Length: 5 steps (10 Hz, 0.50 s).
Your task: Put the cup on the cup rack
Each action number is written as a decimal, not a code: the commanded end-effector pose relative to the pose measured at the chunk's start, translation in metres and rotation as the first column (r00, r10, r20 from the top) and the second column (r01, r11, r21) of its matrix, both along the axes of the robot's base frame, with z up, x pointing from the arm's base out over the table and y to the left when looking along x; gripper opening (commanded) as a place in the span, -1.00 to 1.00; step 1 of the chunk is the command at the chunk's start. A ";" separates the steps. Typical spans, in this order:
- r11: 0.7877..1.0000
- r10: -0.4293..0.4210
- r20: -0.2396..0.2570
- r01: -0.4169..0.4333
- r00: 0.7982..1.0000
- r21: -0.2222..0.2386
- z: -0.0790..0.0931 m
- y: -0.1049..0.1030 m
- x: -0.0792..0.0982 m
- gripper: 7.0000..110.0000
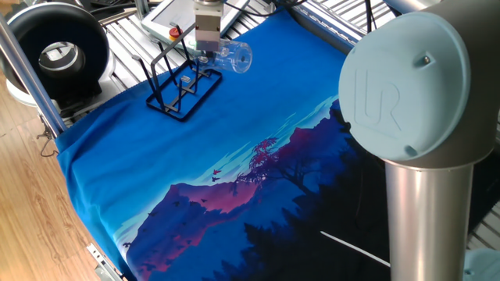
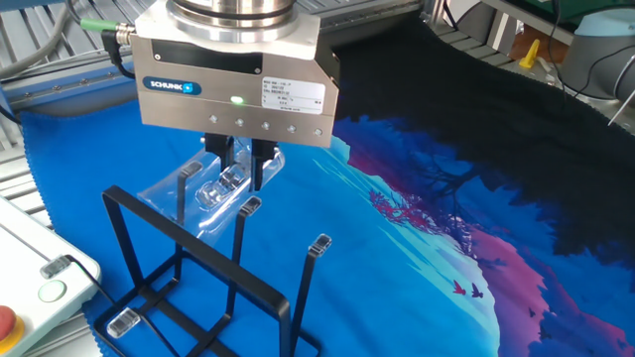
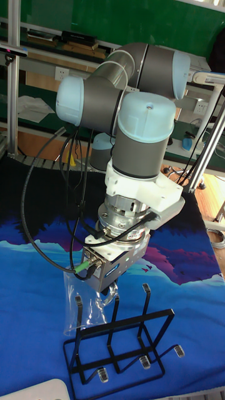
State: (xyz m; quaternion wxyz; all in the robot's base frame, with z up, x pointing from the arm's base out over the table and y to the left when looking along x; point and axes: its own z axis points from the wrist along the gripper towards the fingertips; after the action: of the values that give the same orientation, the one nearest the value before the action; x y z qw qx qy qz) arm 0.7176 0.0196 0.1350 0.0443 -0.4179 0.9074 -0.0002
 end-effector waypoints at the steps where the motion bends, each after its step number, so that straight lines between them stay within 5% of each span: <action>1: 0.994 -0.105 -0.026 0.105 0.994 -0.013 0.001 -0.006 -0.006 -1.00; 3: 0.983 -0.168 -0.035 0.165 0.985 -0.086 0.001 -0.024 -0.011 -1.00; 5: 0.974 -0.210 -0.033 0.207 0.977 -0.087 0.001 -0.025 -0.011 -1.00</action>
State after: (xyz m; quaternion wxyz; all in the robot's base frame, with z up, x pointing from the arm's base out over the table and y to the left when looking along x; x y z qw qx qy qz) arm 0.7091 0.0006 0.1345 0.0148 -0.3546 0.9345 -0.0267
